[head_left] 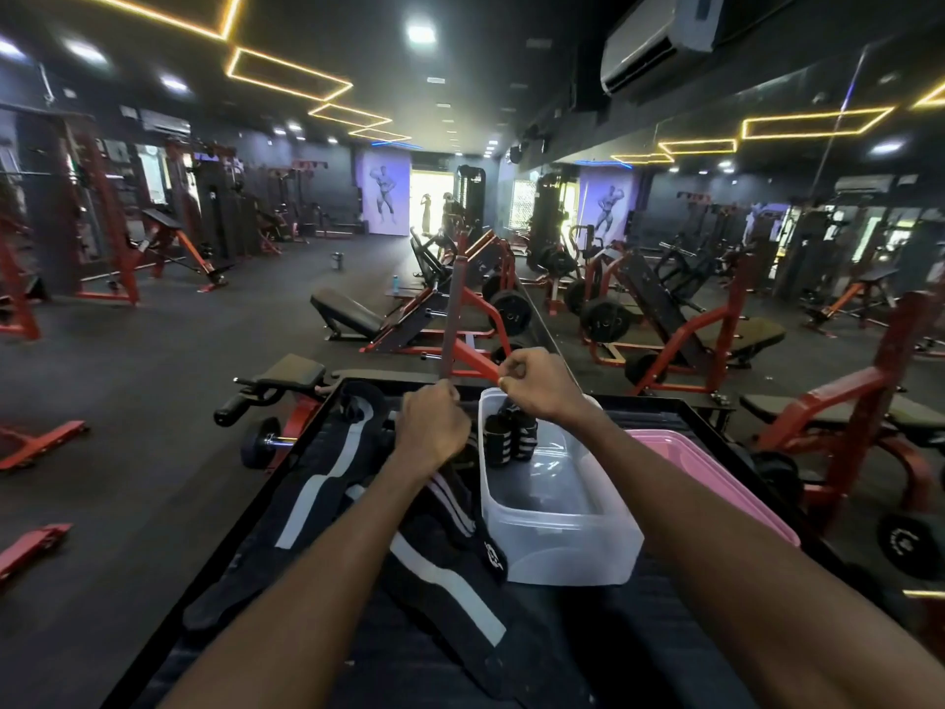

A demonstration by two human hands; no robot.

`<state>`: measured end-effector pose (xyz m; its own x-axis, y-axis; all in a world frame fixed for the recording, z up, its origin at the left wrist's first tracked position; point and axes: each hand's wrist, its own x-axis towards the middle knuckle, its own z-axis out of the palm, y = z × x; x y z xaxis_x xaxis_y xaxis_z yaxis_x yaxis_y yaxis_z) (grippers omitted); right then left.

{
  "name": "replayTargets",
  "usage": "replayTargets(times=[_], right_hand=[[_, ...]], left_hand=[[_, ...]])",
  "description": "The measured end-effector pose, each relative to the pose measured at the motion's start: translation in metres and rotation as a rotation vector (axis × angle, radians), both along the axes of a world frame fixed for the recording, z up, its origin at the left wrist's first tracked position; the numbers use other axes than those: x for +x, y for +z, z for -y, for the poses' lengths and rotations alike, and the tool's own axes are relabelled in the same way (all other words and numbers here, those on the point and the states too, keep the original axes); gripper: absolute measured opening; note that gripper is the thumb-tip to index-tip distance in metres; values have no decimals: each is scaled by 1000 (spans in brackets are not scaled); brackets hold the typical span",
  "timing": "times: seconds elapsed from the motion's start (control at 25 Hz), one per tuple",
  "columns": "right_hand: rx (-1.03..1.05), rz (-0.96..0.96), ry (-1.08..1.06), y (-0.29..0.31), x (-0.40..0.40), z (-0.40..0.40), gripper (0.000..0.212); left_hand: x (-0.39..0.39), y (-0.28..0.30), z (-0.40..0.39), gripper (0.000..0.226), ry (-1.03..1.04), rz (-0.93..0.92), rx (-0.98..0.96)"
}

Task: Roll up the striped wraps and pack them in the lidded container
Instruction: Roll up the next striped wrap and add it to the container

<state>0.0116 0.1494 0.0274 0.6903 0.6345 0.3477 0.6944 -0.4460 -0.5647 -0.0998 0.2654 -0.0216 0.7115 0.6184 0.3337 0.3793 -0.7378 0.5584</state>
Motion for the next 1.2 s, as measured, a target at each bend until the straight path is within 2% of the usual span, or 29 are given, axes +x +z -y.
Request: replayTargets(times=[0.12, 0.2, 0.24, 0.32, 0.52, 0.6, 0.72, 0.84, 0.96, 1.08, 1.2], right_hand=[[20, -75, 134, 6, -30, -7, 10], [-46, -127, 212, 5, -46, -16, 13], [-113, -114, 246, 2, -51, -20, 14], [-245, -62, 293, -5, -62, -29, 8], [-463, -16, 322, -22, -90, -43, 19], [-505, -66, 319, -26, -96, -46, 23], [-490, -100, 282, -28, -96, -45, 27], [-392, -151, 232, -20, -94, -43, 23], [-160, -246, 143, -13, -89, -47, 13], [160, -478, 56, 1, -94, -47, 15], [371, -775, 63, 8, -101, -43, 17]], left_hand=[[-17, -8, -30, 35, -86, -367, 119], [-29, -16, -34, 37, -149, -487, 209], [-34, -19, -34, 35, -170, -476, 235], [-42, -23, -33, 33, -222, -335, 221], [-62, -24, -41, 16, -216, -75, 132], [-70, -26, -43, 17, -193, 22, 53], [-79, -23, -48, 21, -121, 168, -216], [-87, -20, -62, 21, 27, 254, -367], [-101, -25, -85, 19, 131, 233, -463], [-113, -25, -89, 14, 164, 226, -513], [-118, -18, -78, 21, 118, 234, -758]])
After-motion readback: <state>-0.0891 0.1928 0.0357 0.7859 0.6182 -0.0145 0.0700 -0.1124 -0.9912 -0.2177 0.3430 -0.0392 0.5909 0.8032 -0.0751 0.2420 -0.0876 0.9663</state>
